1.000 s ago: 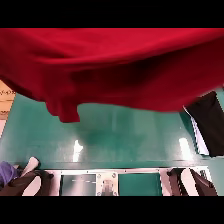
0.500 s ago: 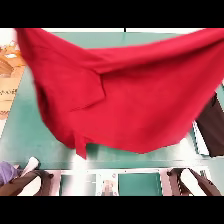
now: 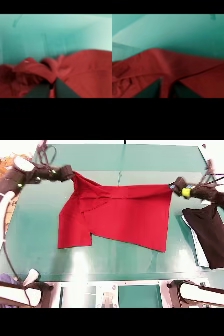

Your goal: Fold the shirts.

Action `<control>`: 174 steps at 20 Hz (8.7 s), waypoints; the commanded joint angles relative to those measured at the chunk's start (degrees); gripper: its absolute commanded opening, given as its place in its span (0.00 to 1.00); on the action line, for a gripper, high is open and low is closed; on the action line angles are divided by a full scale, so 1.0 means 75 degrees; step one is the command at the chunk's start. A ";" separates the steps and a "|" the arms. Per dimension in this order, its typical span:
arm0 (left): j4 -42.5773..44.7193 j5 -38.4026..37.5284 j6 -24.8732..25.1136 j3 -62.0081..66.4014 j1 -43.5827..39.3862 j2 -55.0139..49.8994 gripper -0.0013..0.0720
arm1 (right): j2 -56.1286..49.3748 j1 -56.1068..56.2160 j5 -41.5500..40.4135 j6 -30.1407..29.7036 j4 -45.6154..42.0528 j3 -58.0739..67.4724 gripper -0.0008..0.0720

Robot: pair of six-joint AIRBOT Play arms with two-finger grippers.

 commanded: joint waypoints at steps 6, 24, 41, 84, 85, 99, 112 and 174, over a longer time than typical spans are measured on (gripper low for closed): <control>-0.0099 -0.3034 0.0067 0.1457 0.1737 -0.0472 0.84 | -0.0221 -0.1973 0.2530 -0.0169 -0.0399 0.0187 0.19; 0.0408 -0.4966 0.0280 0.1288 0.3115 -0.0487 0.84 | 0.1323 -0.2078 0.2734 0.0883 -0.1918 -0.5155 0.27; 0.0793 -0.3958 -0.0119 -0.3083 0.1734 -0.0487 0.84 | 0.1320 -0.2273 0.2393 0.1559 -0.3602 -0.2594 0.03; 0.0659 -0.2766 -0.0568 0.2256 0.1743 0.7131 0.05 | 0.4750 -0.2687 0.3523 0.2387 -0.0618 0.4843 0.03; 0.0560 -0.2946 -0.0565 0.1722 0.1743 0.6814 0.05 | 0.4642 -0.2509 0.3404 0.2165 -0.0542 0.4159 0.03; -0.1032 0.0076 0.0901 -0.1842 0.1084 0.1157 0.05 | -0.1276 -0.0271 0.0017 -0.0003 0.0152 0.0825 0.03; -0.0764 0.0527 0.0895 0.0146 0.1084 0.0533 0.05 | -0.2326 -0.0271 0.0137 -0.0003 0.0108 0.2952 0.03; -0.0341 -0.0909 -0.2294 -1.0354 0.1716 0.6341 0.61 | 0.4208 -0.1443 0.0542 0.3354 -0.2189 -0.6639 0.69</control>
